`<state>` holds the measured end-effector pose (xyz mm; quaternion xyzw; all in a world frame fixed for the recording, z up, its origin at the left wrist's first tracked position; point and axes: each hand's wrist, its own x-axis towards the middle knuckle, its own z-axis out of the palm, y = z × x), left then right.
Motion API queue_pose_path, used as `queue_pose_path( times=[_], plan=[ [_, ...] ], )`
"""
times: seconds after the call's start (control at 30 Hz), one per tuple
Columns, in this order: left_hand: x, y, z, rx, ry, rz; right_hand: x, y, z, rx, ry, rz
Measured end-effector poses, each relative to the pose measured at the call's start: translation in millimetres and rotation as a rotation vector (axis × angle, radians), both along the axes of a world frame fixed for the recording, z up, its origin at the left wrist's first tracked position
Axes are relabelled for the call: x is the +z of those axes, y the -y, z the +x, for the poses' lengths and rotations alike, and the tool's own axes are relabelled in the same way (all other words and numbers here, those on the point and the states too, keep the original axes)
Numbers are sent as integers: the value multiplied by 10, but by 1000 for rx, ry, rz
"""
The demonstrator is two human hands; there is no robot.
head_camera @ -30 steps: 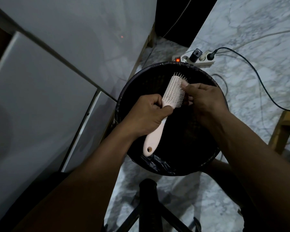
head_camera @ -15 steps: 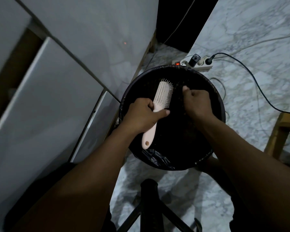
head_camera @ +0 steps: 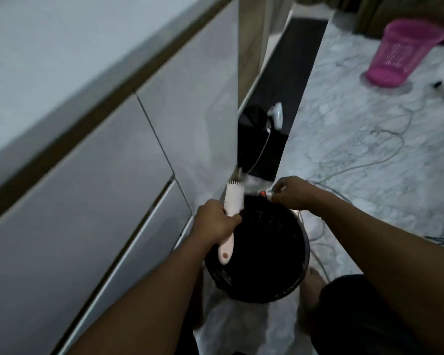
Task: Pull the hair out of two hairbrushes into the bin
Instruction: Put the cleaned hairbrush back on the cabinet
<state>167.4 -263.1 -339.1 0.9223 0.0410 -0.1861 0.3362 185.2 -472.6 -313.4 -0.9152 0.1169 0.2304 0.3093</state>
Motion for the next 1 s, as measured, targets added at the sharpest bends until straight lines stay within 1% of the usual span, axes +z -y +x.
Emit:
queue_pose_path(
  times=[0.07,0.17,0.23,0.3,0.47,0.6,0.8,1.0],
  plan=[
    [464,16,-20,3,81,14,561,8,-35,7,107,4],
    [1155,32,-66,-2,239,23,1393,-33,-179,64,198,-13],
    [1609,24,-129,-15,322,26,1883,-73,-322,63,269,-25],
    [2035,-16,-229,-24,409,15,2307,-118,-486,55,347,-27],
    [2869,-203,-575,-13,636,24,3114,-324,-870,128,499,-45],
    [3322,-453,-841,33,718,26,3519,-552,-1006,165,537,-49],
    [3697,-1058,-1083,139,798,63,3902,-1112,-1055,245,577,-2],
    [3813,-1865,-1244,305,781,149,4009,-1823,-941,333,582,63]
  ],
)
